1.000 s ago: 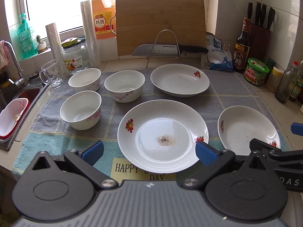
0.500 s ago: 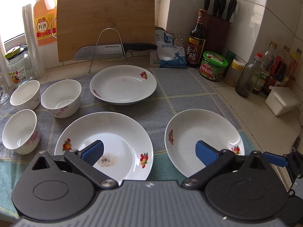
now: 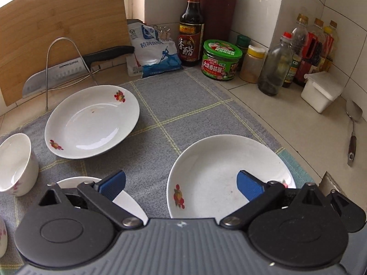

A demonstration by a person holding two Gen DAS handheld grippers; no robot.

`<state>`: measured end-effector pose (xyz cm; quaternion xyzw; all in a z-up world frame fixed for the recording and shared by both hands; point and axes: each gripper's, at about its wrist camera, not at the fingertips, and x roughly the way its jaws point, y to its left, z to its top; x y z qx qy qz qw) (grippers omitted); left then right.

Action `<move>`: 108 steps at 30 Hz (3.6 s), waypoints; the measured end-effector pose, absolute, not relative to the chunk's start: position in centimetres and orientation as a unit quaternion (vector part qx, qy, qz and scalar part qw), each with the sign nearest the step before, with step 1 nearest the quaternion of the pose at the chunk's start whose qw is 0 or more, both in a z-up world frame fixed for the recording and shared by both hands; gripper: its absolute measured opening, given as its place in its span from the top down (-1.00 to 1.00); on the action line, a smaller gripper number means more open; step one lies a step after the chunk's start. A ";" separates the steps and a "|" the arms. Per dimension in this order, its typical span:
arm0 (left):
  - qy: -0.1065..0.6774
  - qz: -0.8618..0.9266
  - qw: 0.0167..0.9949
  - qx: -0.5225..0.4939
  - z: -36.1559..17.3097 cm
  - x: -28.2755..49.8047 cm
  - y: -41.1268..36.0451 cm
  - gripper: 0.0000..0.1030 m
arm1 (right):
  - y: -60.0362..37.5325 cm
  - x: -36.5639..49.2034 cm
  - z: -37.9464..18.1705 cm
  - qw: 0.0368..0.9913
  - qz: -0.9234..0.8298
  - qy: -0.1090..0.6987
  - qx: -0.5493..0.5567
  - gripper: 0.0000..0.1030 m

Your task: Organize plates and bowls

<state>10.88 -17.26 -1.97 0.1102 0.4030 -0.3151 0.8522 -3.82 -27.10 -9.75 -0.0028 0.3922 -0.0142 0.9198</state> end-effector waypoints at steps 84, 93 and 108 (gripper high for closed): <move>0.408 -0.495 0.720 0.264 -7.3 24.7 -31.5 -0.35 | -33.8 7.4 -10.7 0.917 -0.013 0.399 -0.024 -1.00; 0.402 -0.492 0.725 0.265 -7.1 24.5 -31.5 -0.40 | -33.6 7.4 -10.8 0.917 -0.018 0.398 -0.025 -1.00; 0.346 -0.442 0.798 0.219 0.7 19.7 -24.1 -0.71 | -31.0 0.9 -7.7 0.929 -0.032 0.369 -0.023 -1.00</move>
